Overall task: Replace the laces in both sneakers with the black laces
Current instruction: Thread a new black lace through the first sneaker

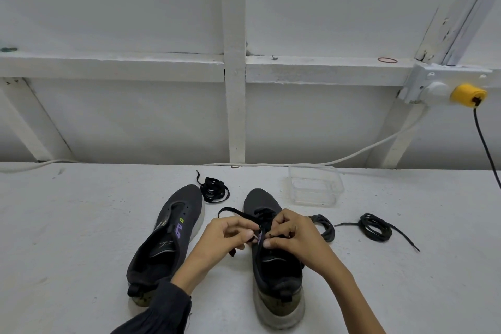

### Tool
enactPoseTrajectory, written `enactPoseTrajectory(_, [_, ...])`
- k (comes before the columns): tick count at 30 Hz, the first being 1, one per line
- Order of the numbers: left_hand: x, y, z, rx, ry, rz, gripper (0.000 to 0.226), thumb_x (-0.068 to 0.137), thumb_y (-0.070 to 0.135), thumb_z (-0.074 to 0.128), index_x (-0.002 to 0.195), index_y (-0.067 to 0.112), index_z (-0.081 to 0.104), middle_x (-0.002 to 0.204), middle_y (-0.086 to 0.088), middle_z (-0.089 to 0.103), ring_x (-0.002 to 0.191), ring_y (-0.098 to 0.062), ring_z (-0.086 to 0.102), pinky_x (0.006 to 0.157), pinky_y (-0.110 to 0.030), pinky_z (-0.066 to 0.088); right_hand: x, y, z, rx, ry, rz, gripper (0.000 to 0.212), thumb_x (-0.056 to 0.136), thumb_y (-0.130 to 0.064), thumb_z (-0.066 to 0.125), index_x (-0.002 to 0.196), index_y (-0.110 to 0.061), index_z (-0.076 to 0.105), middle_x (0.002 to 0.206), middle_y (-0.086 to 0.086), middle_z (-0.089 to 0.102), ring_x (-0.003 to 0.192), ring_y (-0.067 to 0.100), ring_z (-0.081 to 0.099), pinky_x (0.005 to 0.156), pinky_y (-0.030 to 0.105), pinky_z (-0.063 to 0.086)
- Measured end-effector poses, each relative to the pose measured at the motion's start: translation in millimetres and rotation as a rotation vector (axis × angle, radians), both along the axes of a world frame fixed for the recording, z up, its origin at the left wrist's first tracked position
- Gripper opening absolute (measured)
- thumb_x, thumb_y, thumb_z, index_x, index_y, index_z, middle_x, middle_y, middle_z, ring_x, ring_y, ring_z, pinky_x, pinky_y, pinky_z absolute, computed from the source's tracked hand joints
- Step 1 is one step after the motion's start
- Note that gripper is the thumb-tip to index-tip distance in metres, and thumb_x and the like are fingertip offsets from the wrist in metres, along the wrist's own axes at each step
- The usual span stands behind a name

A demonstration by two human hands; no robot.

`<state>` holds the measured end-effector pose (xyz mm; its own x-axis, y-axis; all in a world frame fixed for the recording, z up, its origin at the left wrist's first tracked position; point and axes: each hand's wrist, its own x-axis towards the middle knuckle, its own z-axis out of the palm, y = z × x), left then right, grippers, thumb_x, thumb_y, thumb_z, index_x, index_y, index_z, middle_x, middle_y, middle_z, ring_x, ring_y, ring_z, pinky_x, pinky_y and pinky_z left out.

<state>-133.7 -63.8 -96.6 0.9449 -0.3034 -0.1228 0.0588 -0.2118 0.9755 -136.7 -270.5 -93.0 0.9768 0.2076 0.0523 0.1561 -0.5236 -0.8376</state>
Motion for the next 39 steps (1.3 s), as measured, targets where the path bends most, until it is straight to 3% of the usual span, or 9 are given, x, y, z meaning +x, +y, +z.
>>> enactPoseTrajectory(9, [0,-13,-3,-0.064,-0.005,0.055,0.018,0.078,0.008,0.079,0.094,0.011,0.072,0.075,0.001,0.07,0.066,-0.009,0.063,0.067,-0.017,0.051,-1,0,1,-0.028,0.001,0.03,0.015,0.072,-0.025,0.085,0.079,-0.015,0.078,0.081,-0.018,0.058,0.069,0.004,0.053,0.062,0.014,0.038])
enactPoseTrajectory(12, [1,-13,-5,-0.005,-0.101,0.032,0.016,0.082,0.014,0.077,0.096,0.021,0.073,0.083,0.007,0.07,0.08,-0.007,0.065,0.068,-0.017,0.05,0,1,1,-0.051,-0.007,0.04,0.013,0.072,-0.027,0.084,0.078,-0.017,0.078,0.085,-0.015,0.058,0.073,0.007,0.057,0.065,0.021,0.043])
enactPoseTrajectory(15, [0,-13,-11,0.071,-0.253,-0.026,0.014,0.085,0.034,0.07,0.098,0.035,0.073,0.103,0.014,0.065,0.103,-0.008,0.062,0.084,-0.023,0.052,0,0,1,-0.048,-0.033,0.03,0.012,0.071,-0.032,0.081,0.074,-0.022,0.077,0.087,-0.014,0.058,0.079,0.006,0.057,0.074,0.033,0.048])
enactPoseTrajectory(18, [-3,-14,-16,0.118,-0.318,-0.046,0.021,0.084,0.049,0.059,0.1,0.042,0.071,0.107,0.016,0.062,0.109,-0.01,0.059,0.091,-0.026,0.05,-1,0,0,-0.063,-0.052,0.009,0.011,0.071,-0.034,0.08,0.072,-0.025,0.074,0.088,-0.014,0.058,0.086,0.006,0.056,0.078,0.035,0.049])
enactPoseTrajectory(23, [-5,-15,-14,0.074,-0.312,-0.056,0.022,0.079,0.049,0.069,0.098,0.04,0.068,0.107,0.012,0.063,0.11,-0.01,0.059,0.092,-0.031,0.052,-2,2,-2,-0.059,-0.053,-0.006,0.013,0.07,-0.039,0.07,0.07,-0.026,0.071,0.088,-0.019,0.059,0.089,0.004,0.056,0.08,0.035,0.048])
enactPoseTrajectory(27, [-7,-15,-14,0.094,-0.336,-0.038,0.022,0.075,0.037,0.073,0.096,0.037,0.066,0.106,0.013,0.062,0.108,-0.009,0.058,0.089,-0.024,0.05,-5,6,0,0.036,-0.039,-0.064,0.005,0.067,-0.029,0.073,0.063,-0.026,0.071,0.081,-0.016,0.06,0.067,0.003,0.054,0.071,0.038,0.046])
enactPoseTrajectory(30, [-7,-14,-18,0.128,-0.353,0.004,0.021,0.075,0.035,0.066,0.095,0.037,0.062,0.103,0.014,0.062,0.106,-0.009,0.059,0.087,-0.026,0.051,0,-1,7,0.185,-0.054,-0.168,0.028,0.073,-0.006,0.079,0.056,-0.027,0.072,0.077,-0.012,0.061,0.064,0.003,0.054,0.065,0.028,0.045])
enactPoseTrajectory(33, [-7,-15,-19,0.176,-0.383,0.018,0.019,0.075,0.038,0.062,0.094,0.04,0.059,0.101,0.015,0.06,0.104,-0.01,0.059,0.087,-0.028,0.051,2,-7,17,0.354,-0.032,-0.236,0.022,0.075,0.0,0.077,0.06,-0.015,0.074,0.075,-0.009,0.061,0.062,0.005,0.052,0.064,0.021,0.042])
enactPoseTrajectory(39, [-6,-27,-11,0.269,-0.515,0.085,0.024,0.088,0.055,0.055,0.076,0.035,0.06,0.097,0.015,0.059,0.096,-0.011,0.058,0.074,-0.024,0.047,-5,-4,26,0.437,0.066,-0.131,0.006,0.08,-0.005,0.075,0.082,-0.008,0.08,0.075,-0.006,0.06,0.055,0.001,0.05,0.051,0.014,0.039])
